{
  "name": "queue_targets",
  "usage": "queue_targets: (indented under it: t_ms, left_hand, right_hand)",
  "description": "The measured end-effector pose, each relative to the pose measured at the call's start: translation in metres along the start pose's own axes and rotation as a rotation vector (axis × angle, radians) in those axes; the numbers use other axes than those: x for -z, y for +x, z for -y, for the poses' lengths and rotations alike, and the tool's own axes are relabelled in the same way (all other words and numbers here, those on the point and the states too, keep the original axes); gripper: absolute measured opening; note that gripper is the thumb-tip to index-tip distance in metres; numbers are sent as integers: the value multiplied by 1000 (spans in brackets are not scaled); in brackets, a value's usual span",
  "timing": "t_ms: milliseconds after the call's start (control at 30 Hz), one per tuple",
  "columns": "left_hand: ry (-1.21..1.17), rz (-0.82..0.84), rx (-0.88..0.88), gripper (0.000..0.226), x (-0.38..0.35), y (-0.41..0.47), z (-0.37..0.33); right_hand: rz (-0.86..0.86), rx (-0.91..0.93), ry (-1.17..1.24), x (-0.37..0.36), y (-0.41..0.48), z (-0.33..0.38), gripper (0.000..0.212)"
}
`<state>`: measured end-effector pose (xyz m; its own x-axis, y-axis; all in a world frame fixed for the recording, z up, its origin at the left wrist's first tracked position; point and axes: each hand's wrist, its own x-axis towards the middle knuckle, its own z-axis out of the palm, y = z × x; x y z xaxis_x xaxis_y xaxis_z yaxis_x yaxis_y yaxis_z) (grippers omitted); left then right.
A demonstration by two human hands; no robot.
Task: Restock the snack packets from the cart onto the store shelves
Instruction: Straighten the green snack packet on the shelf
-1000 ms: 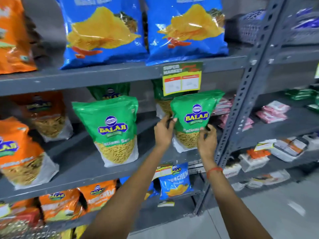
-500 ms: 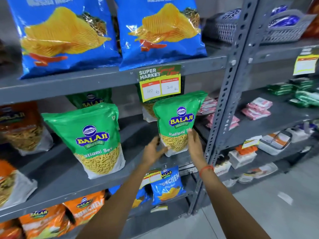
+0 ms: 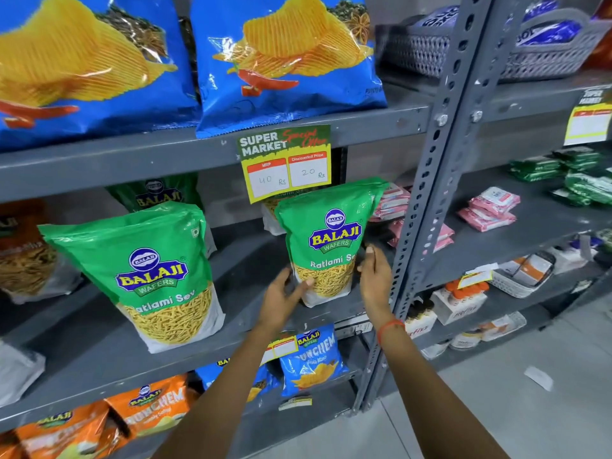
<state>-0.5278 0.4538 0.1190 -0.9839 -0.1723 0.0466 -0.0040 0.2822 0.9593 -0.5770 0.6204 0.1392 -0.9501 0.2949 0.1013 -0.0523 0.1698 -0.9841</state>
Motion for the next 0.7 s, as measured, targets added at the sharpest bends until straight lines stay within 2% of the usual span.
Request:
queue_targets:
  t_ms: [133, 200, 300, 433, 600, 700]
  left_hand:
    - [-112, -290, -124, 20, 7, -4, -29]
    - [-70, -320, -144, 12, 10, -2, -31]
    - [16, -348, -145, 9, 13, 2, -29]
    - [95, -430, -159, 21, 13, 5, -22]
    - [125, -426, -164, 23, 8, 0, -24]
    - [97, -200, -95, 36, 6, -3, -14]
  right_hand:
    - [73, 57, 5, -5, 22, 4, 23]
    - [93, 48, -1, -8, 26, 5, 19]
    - [66, 40, -12, -10, 32, 3, 18]
    - [-17, 27, -95, -13, 32, 8, 15]
    - [-111, 8, -71, -13, 15, 19, 21]
    - [-22, -8, -117, -12, 4, 6, 33]
